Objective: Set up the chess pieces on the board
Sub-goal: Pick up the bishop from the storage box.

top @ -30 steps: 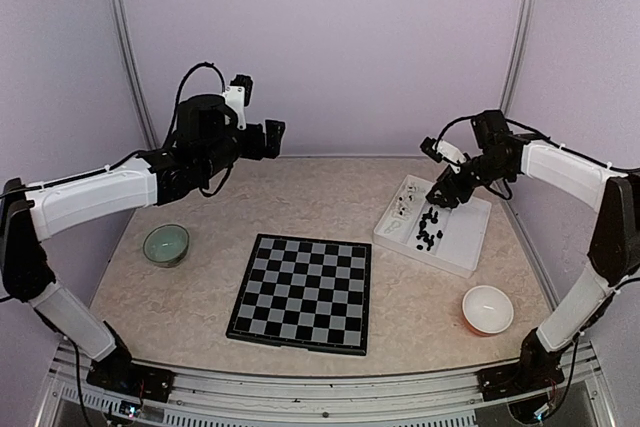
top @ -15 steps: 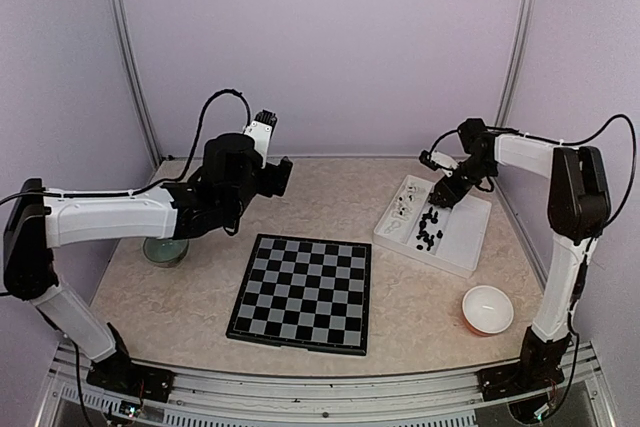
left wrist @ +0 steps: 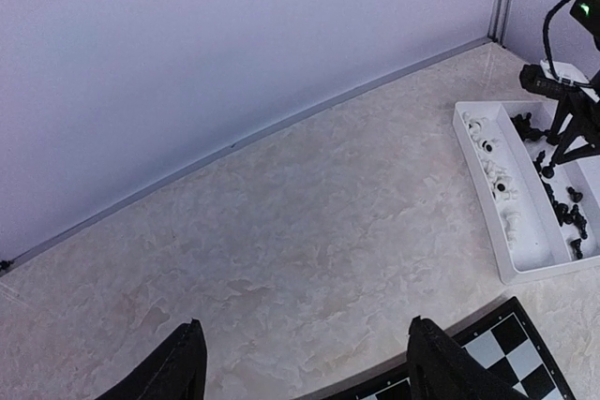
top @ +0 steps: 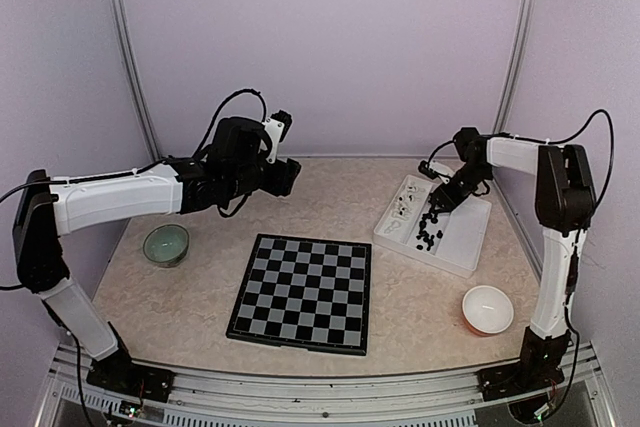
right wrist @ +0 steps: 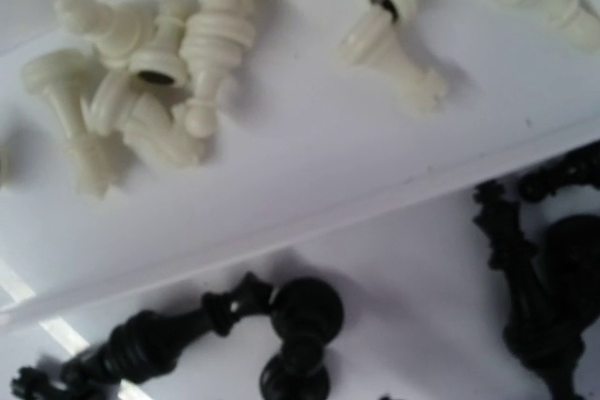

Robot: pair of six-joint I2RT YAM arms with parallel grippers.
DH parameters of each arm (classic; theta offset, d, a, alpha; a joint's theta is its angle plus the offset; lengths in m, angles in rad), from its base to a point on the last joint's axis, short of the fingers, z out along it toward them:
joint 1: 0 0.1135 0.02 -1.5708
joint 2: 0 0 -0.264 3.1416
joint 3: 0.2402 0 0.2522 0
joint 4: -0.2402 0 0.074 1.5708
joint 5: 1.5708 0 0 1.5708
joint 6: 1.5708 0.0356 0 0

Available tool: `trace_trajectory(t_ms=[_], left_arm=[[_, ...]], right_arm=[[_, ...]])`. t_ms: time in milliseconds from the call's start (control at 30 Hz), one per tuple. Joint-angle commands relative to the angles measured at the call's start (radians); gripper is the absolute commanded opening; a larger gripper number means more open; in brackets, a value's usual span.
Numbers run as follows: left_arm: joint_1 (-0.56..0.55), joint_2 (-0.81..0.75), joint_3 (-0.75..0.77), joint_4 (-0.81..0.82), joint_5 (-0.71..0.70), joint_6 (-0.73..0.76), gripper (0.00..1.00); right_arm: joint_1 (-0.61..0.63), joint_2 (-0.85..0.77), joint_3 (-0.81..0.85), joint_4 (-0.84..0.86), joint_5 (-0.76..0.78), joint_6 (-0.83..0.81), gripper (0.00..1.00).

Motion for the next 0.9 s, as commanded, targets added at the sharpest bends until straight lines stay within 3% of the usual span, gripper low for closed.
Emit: trace_trajectory(t_ms=[0, 267, 633, 867], left_arm=[[0.003, 0.005, 0.028, -0.022, 0.034, -0.023, 0.73], [0.003, 0.002, 0.028, -0.023, 0.030, -0.025, 0.73], [0.002, 0.006, 0.035, -0.032, 0.029, -0.037, 0.73], [0.005, 0.000, 0.037, -0.035, 0.028, -0.039, 0.73]], right_arm=[[0.000, 0.033, 0.039, -0.039, -0.009, 0.011, 0.33], [0.000, 0.049, 0.041, -0.046, -0.002, 0.015, 0.28], [0.000, 0.056, 0.046, -0.056, -0.002, 0.018, 0.08], [0.000, -0.081, 0.017, -0.089, 0.036, 0.016, 0.01]])
